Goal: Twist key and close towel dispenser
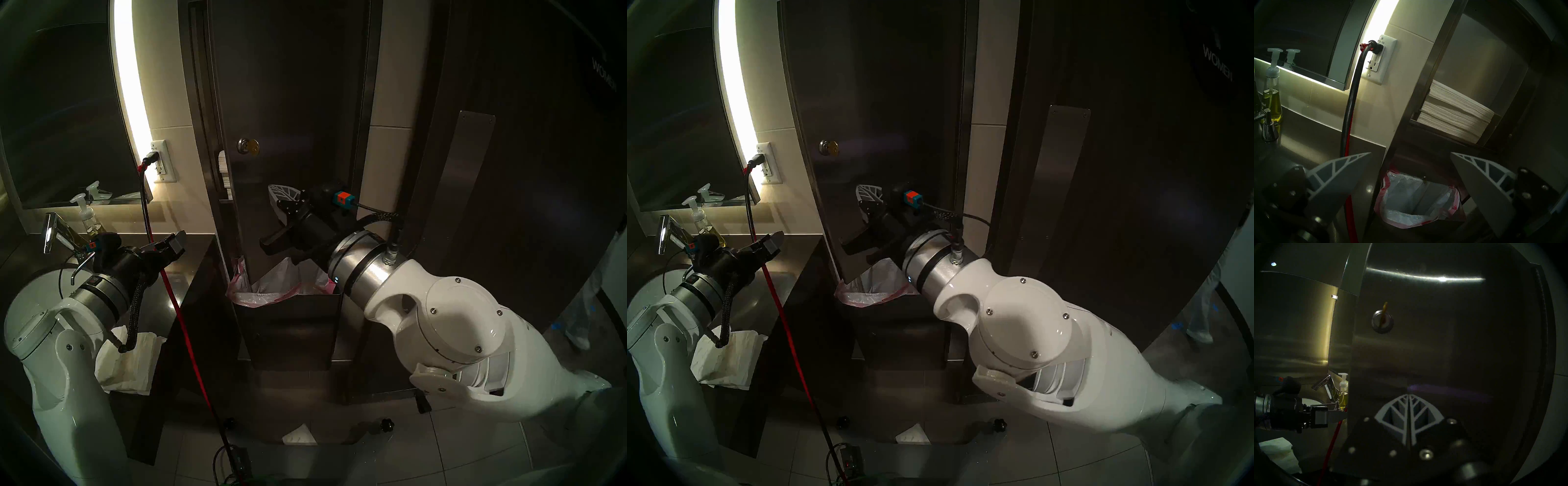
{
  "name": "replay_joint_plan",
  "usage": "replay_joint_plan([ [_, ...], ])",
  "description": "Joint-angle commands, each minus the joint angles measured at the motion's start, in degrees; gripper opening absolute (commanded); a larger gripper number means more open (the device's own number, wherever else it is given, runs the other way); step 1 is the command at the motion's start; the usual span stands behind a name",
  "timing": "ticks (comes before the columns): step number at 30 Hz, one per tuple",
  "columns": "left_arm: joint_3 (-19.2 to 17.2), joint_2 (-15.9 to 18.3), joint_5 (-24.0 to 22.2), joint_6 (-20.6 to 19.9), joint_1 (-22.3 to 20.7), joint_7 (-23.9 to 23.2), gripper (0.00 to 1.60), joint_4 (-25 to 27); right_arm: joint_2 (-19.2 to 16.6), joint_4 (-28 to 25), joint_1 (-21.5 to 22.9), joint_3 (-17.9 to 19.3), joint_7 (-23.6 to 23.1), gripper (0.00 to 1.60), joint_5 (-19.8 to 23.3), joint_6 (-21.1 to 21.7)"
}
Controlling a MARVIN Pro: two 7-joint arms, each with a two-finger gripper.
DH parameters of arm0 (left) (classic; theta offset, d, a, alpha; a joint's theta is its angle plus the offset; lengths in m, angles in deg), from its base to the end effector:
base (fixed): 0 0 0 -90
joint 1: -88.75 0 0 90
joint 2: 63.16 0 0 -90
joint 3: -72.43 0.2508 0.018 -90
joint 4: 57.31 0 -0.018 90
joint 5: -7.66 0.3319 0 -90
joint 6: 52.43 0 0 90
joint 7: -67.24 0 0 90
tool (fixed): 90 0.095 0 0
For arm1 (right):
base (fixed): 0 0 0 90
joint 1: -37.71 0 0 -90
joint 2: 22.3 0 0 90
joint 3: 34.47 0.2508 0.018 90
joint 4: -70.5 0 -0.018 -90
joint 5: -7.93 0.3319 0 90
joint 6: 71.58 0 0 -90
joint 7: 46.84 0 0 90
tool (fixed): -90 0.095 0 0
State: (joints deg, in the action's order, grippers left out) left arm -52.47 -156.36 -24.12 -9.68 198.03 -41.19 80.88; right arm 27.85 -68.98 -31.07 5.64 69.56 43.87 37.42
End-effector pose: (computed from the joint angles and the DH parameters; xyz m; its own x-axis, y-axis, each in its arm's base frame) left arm 0.2817 0.1356 -0.1032 0.1542 0.3787 0.9126 -0.0256 -0.9218 0.3869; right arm 0.2655 0.2011 -0.0486 -0.1824 -0.0147 0.9831 0.6482 -0.7536 0.1090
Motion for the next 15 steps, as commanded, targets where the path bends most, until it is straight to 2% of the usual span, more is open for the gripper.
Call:
replay_joint_plan([
  [1,0.00,0.04,-0.07,0.03,-0.10,-0.07,1.60,0.48,4.53,-0.52,2.23,-1.36,1.86,0.00,-1.29,1.69],
  [10,0.00,0.03,-0.07,0.02,-0.10,-0.07,1.60,0.49,7.99,-0.47,4.41,-3.07,3.83,0.00,-2.22,4.10],
  [15,0.00,0.03,-0.07,0.02,-0.10,-0.07,1.60,0.49,10.12,1.73,5.31,-2.67,5.02,0.00,-1.87,4.58],
])
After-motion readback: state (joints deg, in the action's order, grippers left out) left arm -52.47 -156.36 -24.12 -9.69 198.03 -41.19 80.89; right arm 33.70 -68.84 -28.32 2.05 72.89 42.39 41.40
